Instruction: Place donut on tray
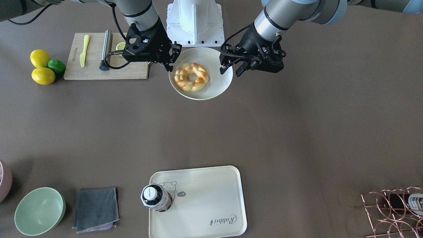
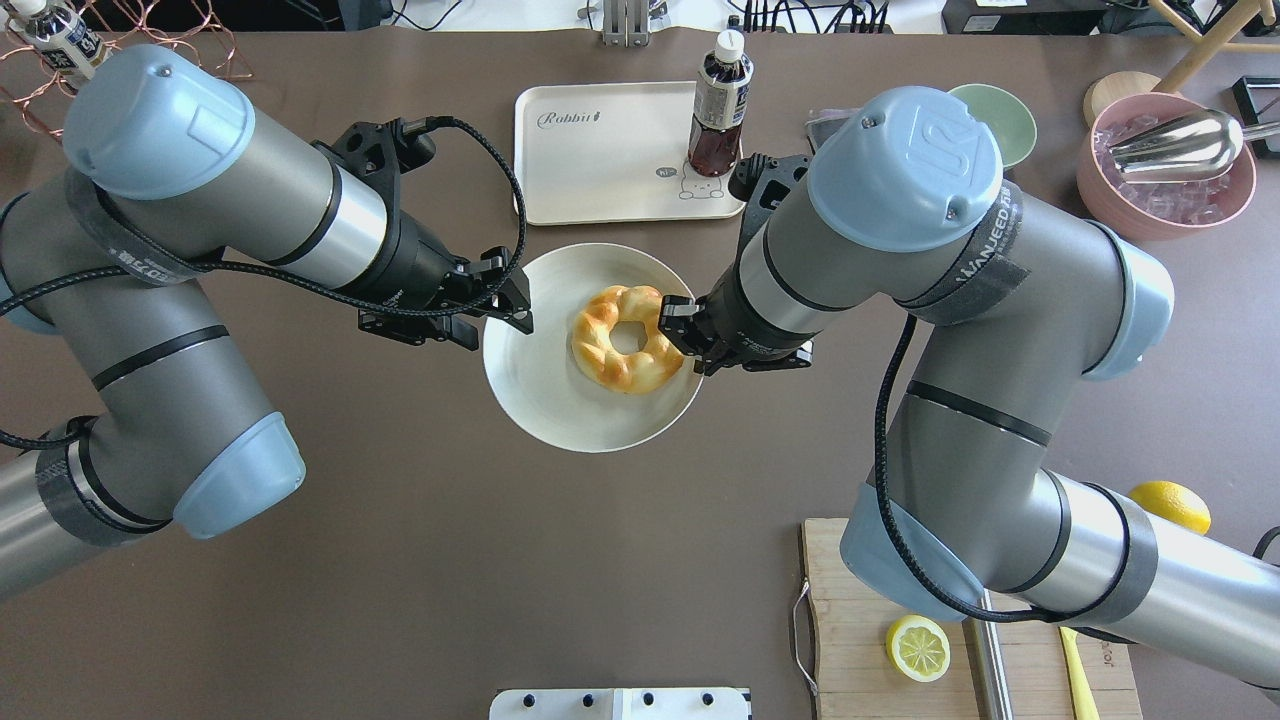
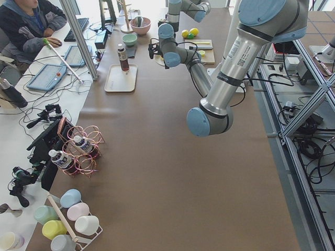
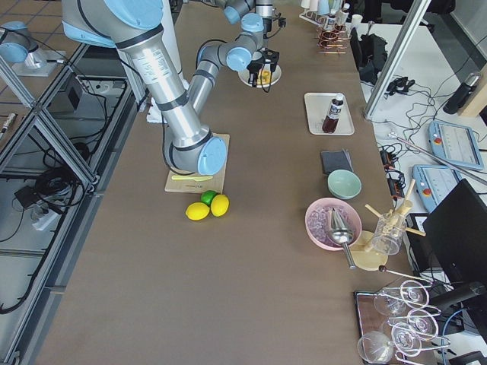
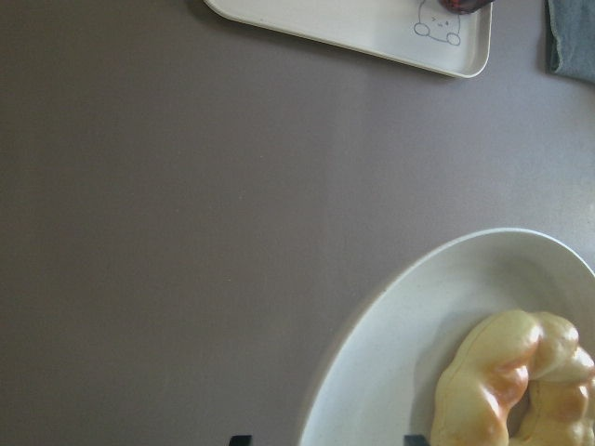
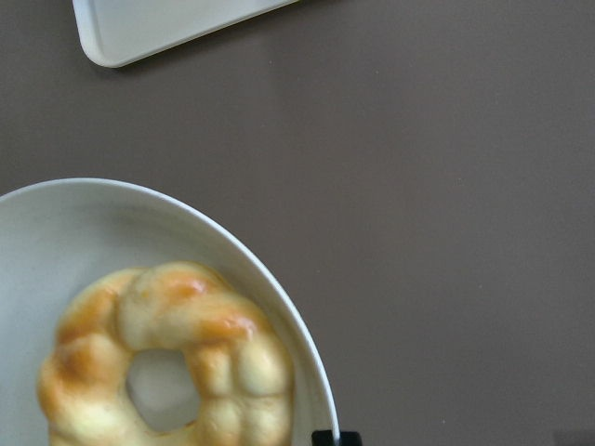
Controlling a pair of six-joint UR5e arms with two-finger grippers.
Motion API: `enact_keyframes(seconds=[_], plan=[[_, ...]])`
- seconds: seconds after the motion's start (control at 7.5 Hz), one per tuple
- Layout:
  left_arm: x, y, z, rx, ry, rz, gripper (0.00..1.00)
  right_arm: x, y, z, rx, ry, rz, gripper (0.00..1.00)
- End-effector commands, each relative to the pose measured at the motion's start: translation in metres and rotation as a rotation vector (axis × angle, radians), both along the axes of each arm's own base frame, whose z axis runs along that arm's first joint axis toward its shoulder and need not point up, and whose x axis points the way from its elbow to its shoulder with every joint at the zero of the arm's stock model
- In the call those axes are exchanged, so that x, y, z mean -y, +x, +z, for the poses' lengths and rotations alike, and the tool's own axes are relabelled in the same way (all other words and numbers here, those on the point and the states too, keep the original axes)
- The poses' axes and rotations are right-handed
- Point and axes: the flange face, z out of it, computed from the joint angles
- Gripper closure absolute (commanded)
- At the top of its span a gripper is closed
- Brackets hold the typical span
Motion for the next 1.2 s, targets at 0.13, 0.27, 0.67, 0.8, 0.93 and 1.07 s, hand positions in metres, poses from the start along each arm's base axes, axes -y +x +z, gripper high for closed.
enact_keyframes(seconds=[0.13, 0.27, 0.67, 0.8, 0.93, 1.07], plan=[[-0.0009, -0.0004, 0.0002, -0.001, -0.003, 0.003, 0.96, 0.0006, 0.0009, -0.0048, -0.004, -0.001, 0.003, 1.0], [-0.0016, 0.0003, -0.0008, -0.003, -0.004, 0.005, 1.0, 0.0006, 0.0009, -0.0048, -0.004, -0.001, 0.003, 1.0], [-0.0008, -0.0004, 0.0002, -0.001, -0.006, 0.0, 1.0, 0.0007, -0.0013, -0.0093, 0.002, -0.001, 0.0, 0.83], [-0.0006, -0.0004, -0.0007, -0.002, -0.004, -0.001, 1.0, 0.0015, -0.0015, -0.0109, 0.002, -0.004, 0.021, 0.01], [0.0007, -0.0002, 0.0022, 0.003, -0.01, -0.003, 1.0, 0.0037, 0.0015, -0.0106, -0.004, 0.0, 0.042, 0.0], [0.0027, 0.0007, 0.0044, 0.007, -0.014, -0.005, 1.0, 0.0076, 0.004, -0.0059, -0.011, -0.003, 0.052, 0.0]])
